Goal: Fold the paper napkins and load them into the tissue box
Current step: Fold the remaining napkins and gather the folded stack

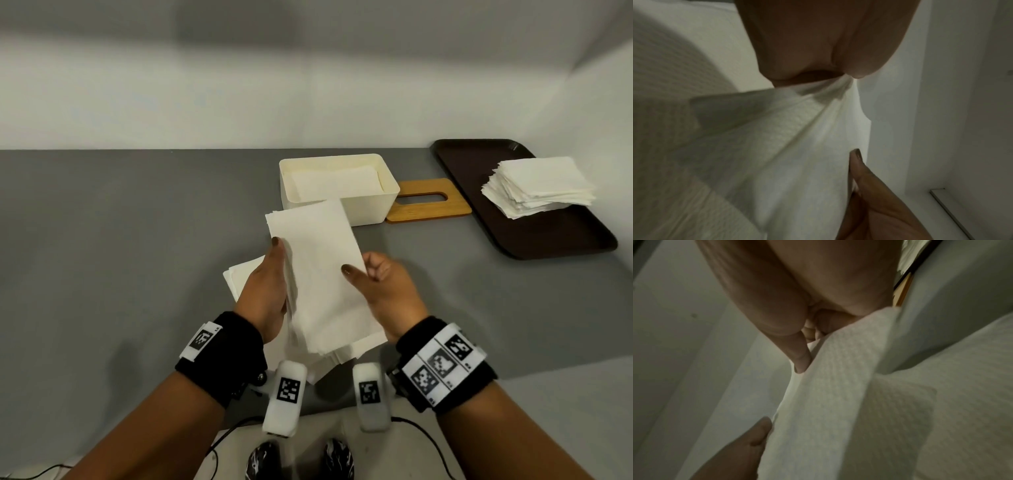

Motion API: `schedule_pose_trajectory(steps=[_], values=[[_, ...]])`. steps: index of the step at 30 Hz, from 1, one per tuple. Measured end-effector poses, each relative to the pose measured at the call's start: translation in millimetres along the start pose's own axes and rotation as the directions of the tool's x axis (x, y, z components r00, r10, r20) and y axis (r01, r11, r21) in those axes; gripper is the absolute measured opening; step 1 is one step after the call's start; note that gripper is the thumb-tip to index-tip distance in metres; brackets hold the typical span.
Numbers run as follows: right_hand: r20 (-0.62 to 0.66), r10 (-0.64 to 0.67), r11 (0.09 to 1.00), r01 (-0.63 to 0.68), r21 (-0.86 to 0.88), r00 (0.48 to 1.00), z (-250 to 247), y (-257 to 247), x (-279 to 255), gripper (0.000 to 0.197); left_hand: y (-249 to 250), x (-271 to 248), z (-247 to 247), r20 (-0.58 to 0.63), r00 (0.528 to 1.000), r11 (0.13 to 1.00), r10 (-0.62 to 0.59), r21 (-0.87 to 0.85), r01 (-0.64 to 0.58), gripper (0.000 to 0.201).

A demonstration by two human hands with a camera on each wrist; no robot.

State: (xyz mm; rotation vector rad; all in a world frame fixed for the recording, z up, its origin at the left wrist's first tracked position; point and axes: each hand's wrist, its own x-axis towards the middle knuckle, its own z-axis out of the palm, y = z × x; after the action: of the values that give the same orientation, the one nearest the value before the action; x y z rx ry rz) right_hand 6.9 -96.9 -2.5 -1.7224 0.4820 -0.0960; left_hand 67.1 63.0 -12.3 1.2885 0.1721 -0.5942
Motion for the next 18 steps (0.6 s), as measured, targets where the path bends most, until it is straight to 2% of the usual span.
schedule_pose_trajectory(steps=[5,7,9,12,14,16,18], values=[[0.043,0.003,1.0,-0.003,-0.008,0.999,17,2,-1,0.004,-8,3,-5,-0.028,0.998,0.995,0.048,0.086,-0.046,0.059],[0.07,-0.002,1.0,0.004,-0.029,0.998,21,2,0,0.008,-11,3,-7,-0.014,0.995,0.987,0.099,0.127,-0.097,0.043],[0.074,-0.013,0.998,0.017,-0.061,0.997,22,6,4,0.013,-11,1,-8,0.009,0.99,0.986,0.141,0.093,-0.141,0.025],[-0.022,0.008,0.972,-0.013,-0.234,1.0,12,17,20,0.016,-9,3,-18,-0.022,0.979,0.976,0.202,0.087,-0.2,0.022],[-0.087,0.053,0.879,-0.088,-0.468,0.995,0,26,33,0.019,-6,2,-26,-0.049,0.977,0.976,0.209,0.067,-0.206,0.022],[-0.077,0.114,0.717,-0.136,-0.684,0.99,-8,31,39,0.03,-3,4,-36,-0.075,0.974,0.977,0.213,0.046,-0.21,0.022],[-0.05,0.135,0.573,-0.119,-0.811,0.99,-8,34,42,0.04,0,4,-45,-0.098,0.971,0.976,0.218,0.022,-0.216,0.021]])
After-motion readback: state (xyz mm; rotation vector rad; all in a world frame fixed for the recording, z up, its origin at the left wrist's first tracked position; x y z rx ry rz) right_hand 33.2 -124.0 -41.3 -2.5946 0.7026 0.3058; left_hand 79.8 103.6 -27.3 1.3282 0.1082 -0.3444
